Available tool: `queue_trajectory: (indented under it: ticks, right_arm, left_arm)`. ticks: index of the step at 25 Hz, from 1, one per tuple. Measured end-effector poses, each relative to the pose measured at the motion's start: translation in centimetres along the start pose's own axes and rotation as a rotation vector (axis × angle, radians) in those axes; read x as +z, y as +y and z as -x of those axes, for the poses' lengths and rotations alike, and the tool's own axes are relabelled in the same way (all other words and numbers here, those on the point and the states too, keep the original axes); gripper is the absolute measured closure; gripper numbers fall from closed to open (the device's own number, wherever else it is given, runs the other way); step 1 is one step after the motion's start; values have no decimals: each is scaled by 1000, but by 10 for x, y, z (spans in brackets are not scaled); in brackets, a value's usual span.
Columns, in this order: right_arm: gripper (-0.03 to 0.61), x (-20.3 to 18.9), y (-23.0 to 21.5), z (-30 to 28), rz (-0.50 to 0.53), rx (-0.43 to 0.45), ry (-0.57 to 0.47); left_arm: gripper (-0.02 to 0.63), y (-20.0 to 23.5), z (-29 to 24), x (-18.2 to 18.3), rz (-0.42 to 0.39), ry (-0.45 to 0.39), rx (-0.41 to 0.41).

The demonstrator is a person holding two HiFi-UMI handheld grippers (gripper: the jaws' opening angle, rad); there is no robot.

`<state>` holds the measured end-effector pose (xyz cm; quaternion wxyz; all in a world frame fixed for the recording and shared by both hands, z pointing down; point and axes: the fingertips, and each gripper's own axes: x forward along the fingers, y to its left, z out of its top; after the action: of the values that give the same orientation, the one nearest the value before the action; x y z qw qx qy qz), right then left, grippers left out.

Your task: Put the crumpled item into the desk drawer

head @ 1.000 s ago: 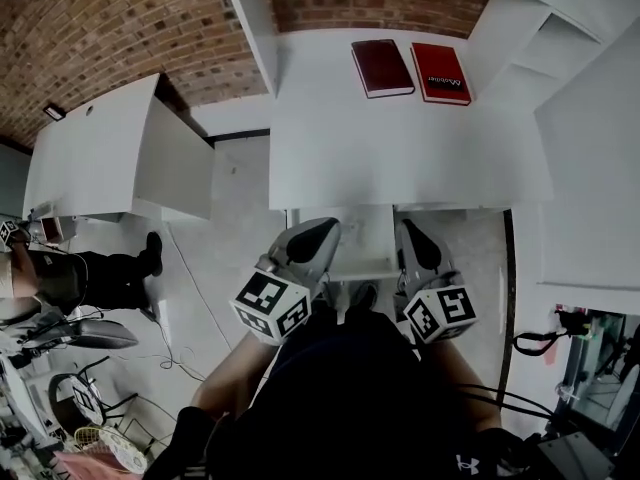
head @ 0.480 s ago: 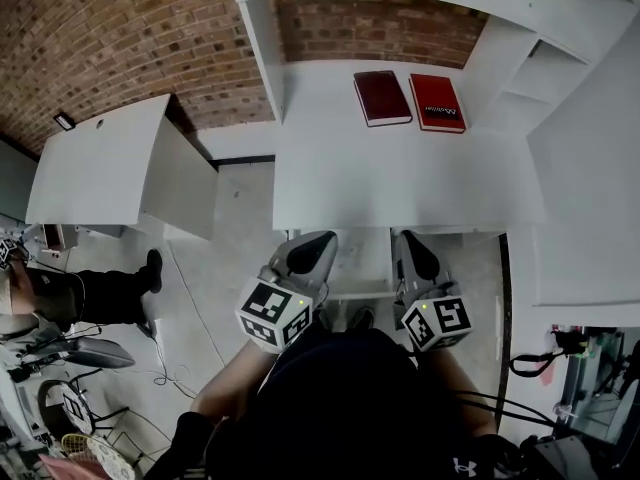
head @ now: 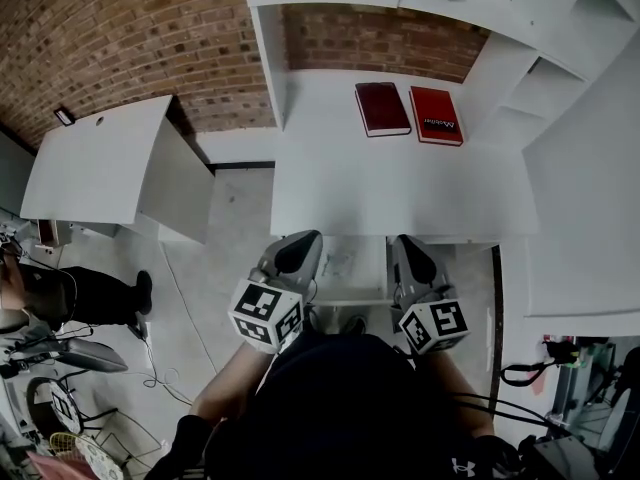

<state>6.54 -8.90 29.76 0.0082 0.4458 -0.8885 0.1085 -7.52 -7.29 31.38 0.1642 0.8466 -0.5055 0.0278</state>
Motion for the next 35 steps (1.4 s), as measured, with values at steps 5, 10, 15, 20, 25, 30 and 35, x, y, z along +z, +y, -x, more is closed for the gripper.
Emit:
queue_trajectory:
  ticks: [5, 10, 15, 20, 25, 30, 35]
  right_arm:
    - [577, -3, 0, -2, 2, 7, 9]
    - [577, -4, 2, -4, 1, 4, 14]
    - [577, -5, 1, -4, -6, -3, 18]
    - [577, -10, -1, -4, -14, -9, 24]
    - [577, -13, 2, -6, -19, -14, 29]
    - [577, -16, 3, -7, -25, -22, 35]
    - [577, -16, 6, -9, -21, -27, 35]
  left_arm:
    - [611, 5, 0, -1, 6, -3, 12]
    - [611, 4, -1, -2, 3, 2, 3]
    - [611, 9, -3, -4, 3, 15, -2]
    - [611, 12, -5, -7, 4, 25, -2]
    - [611, 10, -6, -12, 8, 40, -21]
    - [611, 10, -7, -16, 8, 52, -36]
    - [611, 13, -7, -15, 7, 54, -46]
